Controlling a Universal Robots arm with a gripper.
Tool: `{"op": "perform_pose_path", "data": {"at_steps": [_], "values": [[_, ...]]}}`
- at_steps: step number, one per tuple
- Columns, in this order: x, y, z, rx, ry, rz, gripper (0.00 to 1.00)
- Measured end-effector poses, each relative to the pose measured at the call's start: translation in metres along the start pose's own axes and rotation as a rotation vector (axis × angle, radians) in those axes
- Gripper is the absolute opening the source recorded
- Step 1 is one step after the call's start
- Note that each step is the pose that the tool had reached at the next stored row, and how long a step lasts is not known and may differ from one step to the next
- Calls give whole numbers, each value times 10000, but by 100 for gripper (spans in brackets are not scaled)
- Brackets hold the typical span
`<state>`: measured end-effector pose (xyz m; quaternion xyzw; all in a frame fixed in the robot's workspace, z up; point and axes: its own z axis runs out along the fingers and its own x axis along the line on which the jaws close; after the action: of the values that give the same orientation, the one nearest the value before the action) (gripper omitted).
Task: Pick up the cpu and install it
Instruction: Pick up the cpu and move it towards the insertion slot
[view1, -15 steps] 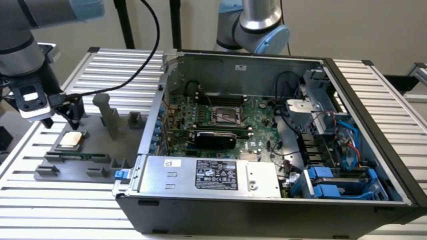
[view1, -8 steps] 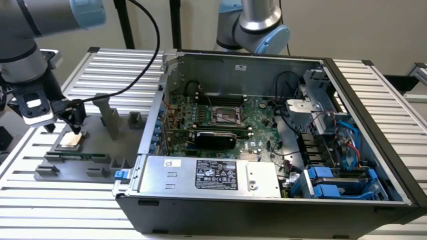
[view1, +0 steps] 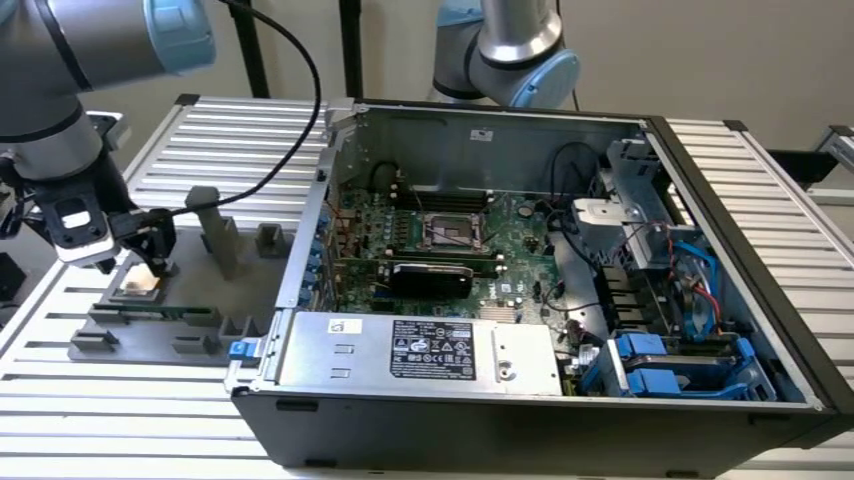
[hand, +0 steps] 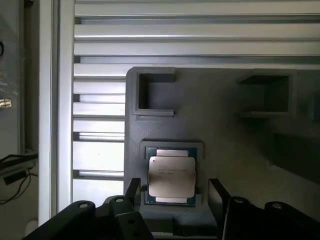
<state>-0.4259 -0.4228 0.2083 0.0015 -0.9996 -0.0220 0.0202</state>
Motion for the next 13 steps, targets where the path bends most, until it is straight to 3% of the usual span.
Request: {"op": "perform_pose_path", "data": {"at_steps": [8,13], "values": [[-25,-6,140,0,0,0,65],[-21,4,155,1,2,0,65]]}}
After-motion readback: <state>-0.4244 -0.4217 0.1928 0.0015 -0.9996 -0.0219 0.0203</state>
